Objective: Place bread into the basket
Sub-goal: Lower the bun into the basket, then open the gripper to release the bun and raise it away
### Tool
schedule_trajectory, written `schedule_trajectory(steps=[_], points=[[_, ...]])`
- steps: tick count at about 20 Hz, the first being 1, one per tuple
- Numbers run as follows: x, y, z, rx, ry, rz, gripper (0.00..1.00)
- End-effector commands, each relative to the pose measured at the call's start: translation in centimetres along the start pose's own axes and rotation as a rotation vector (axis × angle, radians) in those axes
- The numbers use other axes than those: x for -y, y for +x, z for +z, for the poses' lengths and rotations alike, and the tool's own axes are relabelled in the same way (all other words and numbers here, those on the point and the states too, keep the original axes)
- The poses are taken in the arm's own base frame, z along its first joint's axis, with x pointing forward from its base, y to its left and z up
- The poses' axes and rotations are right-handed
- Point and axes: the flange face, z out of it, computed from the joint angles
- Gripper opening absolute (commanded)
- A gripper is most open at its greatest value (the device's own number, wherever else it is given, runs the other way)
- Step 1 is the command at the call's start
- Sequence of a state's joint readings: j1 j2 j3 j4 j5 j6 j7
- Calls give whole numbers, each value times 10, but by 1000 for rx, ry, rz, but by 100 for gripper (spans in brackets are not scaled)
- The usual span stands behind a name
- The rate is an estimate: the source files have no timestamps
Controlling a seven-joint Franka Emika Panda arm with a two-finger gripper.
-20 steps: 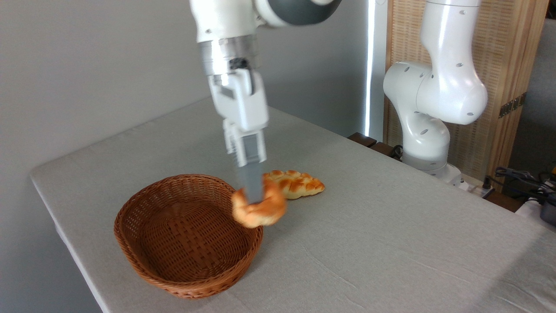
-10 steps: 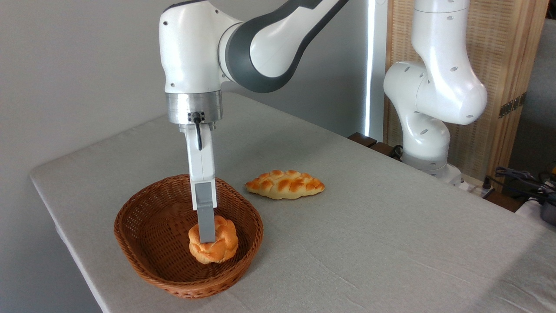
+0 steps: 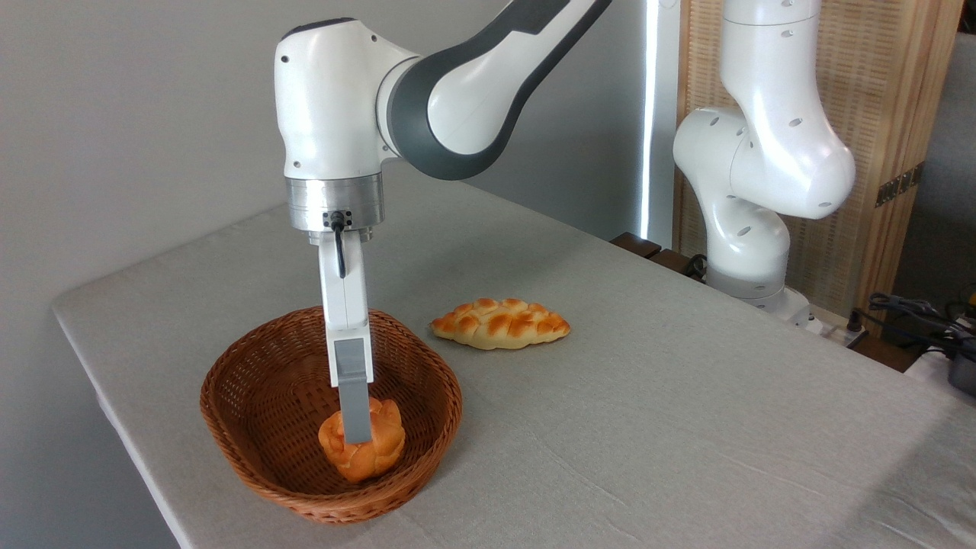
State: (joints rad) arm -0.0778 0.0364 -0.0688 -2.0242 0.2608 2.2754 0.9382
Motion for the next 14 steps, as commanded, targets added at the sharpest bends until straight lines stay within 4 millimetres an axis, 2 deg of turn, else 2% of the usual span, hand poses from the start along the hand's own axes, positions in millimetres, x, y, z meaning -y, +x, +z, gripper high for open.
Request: schedule_trajectory(steps=[1, 3, 5, 7, 9, 11, 13, 14], points=[[5, 3, -4, -16, 17, -8, 100], [7, 5, -12, -113, -36, -111, 100], [14, 8, -27, -226, -83, -241, 100], [20, 8, -44, -263, -91, -327, 100], [21, -3, -69, -245, -119, -428, 100], [23, -25, -106, -152, -240, -426, 100], [25, -43, -134, -84, -320, -423, 100], [27, -52, -141, -69, -337, -431, 100]])
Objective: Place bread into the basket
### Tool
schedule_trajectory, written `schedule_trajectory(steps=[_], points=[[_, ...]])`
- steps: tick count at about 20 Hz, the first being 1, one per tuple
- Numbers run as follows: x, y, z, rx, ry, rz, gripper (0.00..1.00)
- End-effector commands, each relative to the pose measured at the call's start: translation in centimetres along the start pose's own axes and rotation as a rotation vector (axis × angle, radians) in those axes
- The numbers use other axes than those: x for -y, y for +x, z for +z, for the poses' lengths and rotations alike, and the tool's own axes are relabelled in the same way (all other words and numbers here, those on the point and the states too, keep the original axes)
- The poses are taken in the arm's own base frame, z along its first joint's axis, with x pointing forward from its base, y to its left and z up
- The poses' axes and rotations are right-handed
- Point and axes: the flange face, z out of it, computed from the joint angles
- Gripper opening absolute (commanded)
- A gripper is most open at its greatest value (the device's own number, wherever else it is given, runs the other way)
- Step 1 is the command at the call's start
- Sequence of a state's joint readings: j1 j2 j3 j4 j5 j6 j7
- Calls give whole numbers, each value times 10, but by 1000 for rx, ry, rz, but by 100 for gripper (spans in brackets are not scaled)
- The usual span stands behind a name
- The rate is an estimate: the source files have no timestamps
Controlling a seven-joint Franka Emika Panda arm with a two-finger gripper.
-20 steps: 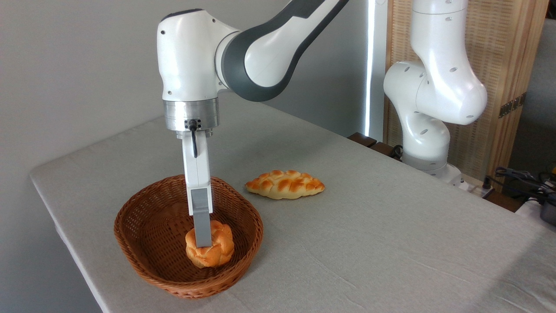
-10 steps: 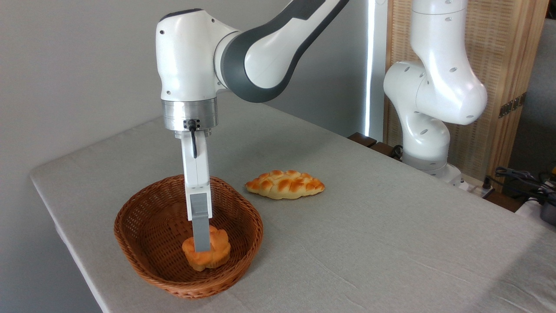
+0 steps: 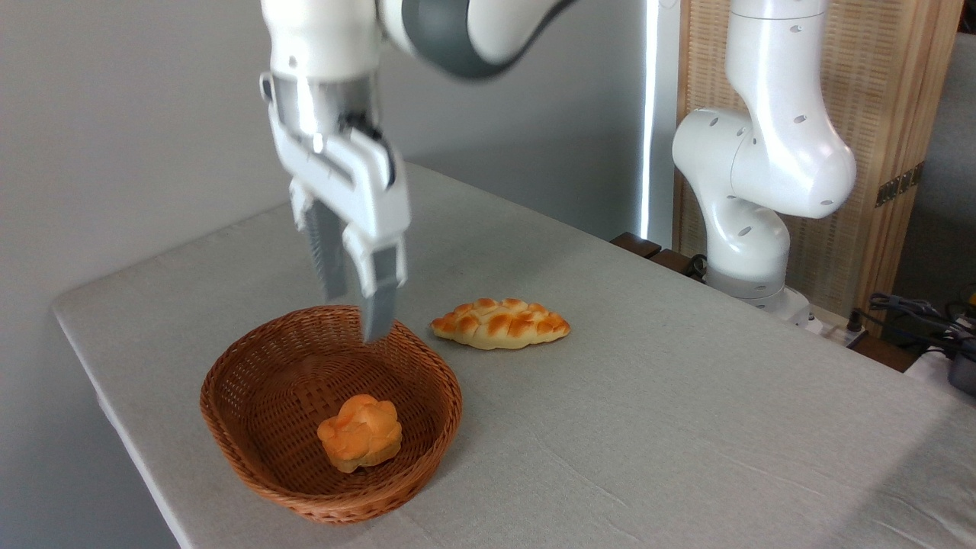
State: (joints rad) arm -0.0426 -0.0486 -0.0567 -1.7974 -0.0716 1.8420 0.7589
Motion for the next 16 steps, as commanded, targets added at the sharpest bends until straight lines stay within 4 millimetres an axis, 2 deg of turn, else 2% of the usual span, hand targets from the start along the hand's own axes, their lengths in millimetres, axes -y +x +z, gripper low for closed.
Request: schedule_trajectory(steps=[1, 4, 10, 13, 16], points=[[10, -21, -42, 66, -62, -50, 100], [17, -30, -56, 85, -45, -60, 100], [23, -35, -58, 108, -17, -56, 100], [31, -44, -60, 105, -17, -71, 100], [30, -43, -60, 105, -18, -64, 100]])
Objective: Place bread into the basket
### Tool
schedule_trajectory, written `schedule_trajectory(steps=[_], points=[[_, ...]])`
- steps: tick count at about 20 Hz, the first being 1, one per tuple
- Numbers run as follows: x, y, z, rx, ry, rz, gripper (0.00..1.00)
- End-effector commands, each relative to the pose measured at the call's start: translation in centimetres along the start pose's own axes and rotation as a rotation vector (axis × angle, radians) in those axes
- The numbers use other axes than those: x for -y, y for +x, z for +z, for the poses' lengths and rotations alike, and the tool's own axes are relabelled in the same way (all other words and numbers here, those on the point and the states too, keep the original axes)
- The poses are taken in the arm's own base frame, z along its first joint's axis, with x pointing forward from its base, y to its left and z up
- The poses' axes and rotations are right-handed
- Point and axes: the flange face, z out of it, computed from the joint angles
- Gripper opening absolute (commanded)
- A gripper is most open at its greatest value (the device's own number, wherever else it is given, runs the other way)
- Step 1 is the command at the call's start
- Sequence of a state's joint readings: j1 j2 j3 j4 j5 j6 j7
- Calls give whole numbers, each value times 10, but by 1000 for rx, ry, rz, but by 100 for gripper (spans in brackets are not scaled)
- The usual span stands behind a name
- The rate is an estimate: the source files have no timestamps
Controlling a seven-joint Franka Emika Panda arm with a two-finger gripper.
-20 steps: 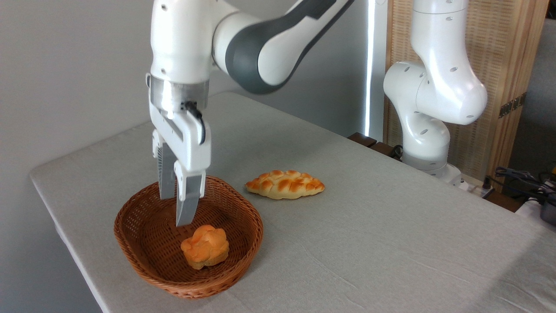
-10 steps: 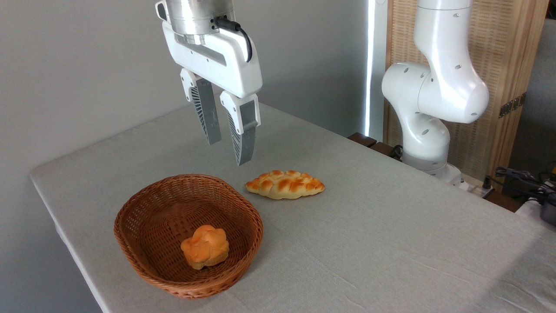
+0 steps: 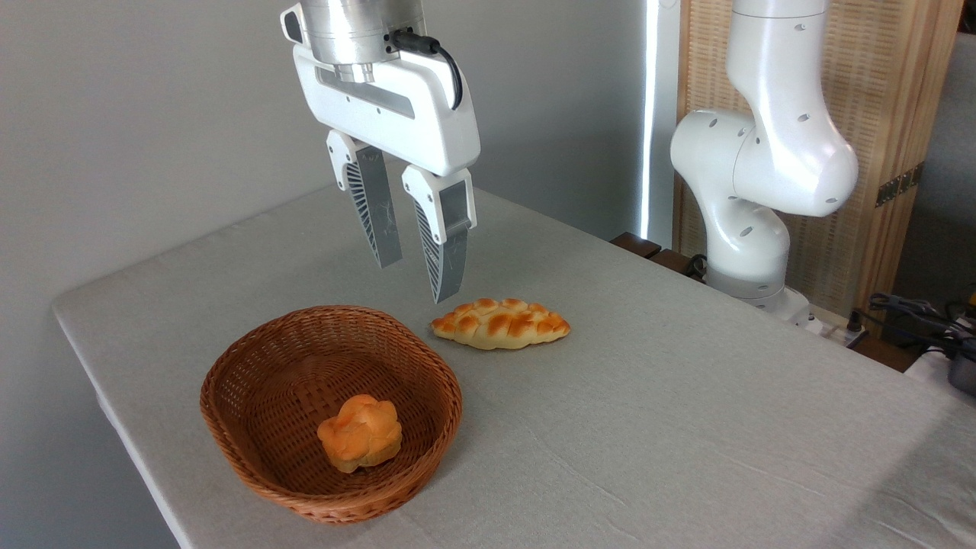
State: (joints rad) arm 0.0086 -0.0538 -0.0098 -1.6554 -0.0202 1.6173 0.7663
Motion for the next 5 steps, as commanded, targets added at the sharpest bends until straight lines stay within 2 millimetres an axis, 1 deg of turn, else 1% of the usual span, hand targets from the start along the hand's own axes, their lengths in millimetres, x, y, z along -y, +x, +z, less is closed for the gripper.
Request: schedule_trajectory(steps=[1, 5], points=[[-2, 3, -5, 16, -4, 14, 100], [-1, 4, -3, 16, -6, 14, 100]])
